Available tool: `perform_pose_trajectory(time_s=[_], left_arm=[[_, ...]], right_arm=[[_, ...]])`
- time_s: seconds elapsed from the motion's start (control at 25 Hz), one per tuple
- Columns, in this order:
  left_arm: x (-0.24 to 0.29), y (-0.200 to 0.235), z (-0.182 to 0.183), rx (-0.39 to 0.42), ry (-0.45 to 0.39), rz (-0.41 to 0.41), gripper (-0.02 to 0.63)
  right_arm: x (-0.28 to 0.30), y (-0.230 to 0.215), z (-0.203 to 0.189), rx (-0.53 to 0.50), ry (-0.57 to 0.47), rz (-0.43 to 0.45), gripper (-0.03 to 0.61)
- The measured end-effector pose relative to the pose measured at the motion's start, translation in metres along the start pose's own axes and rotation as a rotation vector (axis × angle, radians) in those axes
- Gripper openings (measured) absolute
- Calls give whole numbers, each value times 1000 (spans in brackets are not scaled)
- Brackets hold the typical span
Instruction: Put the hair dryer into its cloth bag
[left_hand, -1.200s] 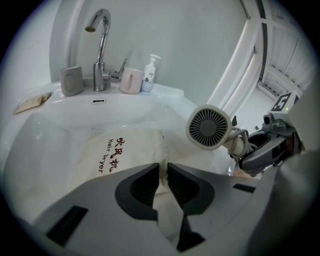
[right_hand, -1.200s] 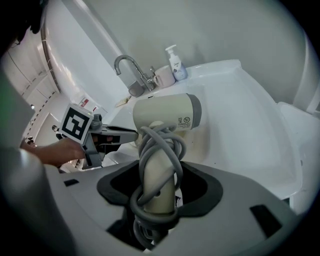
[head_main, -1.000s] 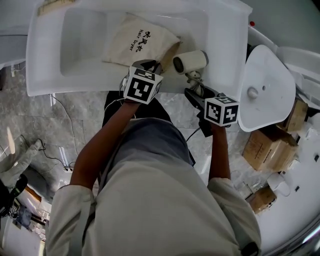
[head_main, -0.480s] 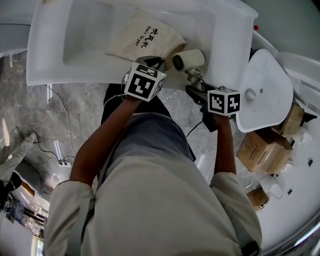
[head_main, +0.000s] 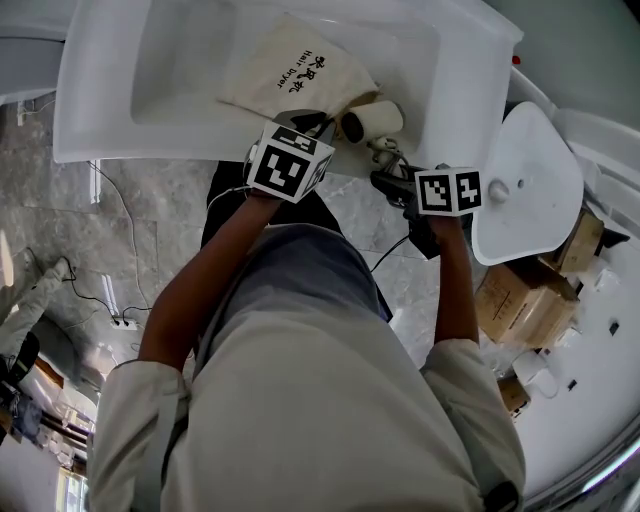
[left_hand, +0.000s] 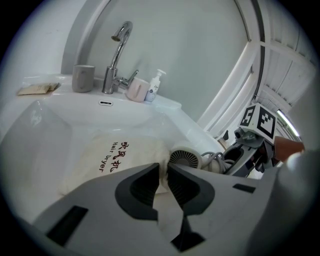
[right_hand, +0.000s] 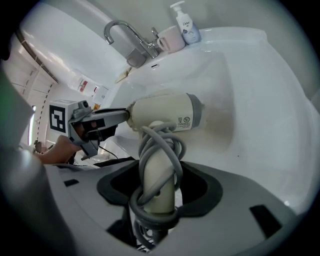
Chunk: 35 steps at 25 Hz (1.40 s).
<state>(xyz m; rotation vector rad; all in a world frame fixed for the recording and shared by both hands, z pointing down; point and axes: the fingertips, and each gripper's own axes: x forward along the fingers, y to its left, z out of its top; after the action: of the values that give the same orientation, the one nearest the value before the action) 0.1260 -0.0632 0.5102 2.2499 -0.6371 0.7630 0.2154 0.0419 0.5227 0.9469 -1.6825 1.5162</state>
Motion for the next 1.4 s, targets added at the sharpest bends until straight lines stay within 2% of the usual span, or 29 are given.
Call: perform_pose_trajectory(time_s=[0.44, 1.04, 1.4], left_arm=[[-8, -6, 4, 13, -4, -19, 58], [-12, 3, 11, -4, -19, -57, 58], [-12, 10, 13, -10, -18, -81, 58]], right_arm=[[1, 6, 2, 25, 108, 30, 236], [4, 12, 20, -55, 268, 53, 238], [15, 13, 34, -98, 311, 43, 238]])
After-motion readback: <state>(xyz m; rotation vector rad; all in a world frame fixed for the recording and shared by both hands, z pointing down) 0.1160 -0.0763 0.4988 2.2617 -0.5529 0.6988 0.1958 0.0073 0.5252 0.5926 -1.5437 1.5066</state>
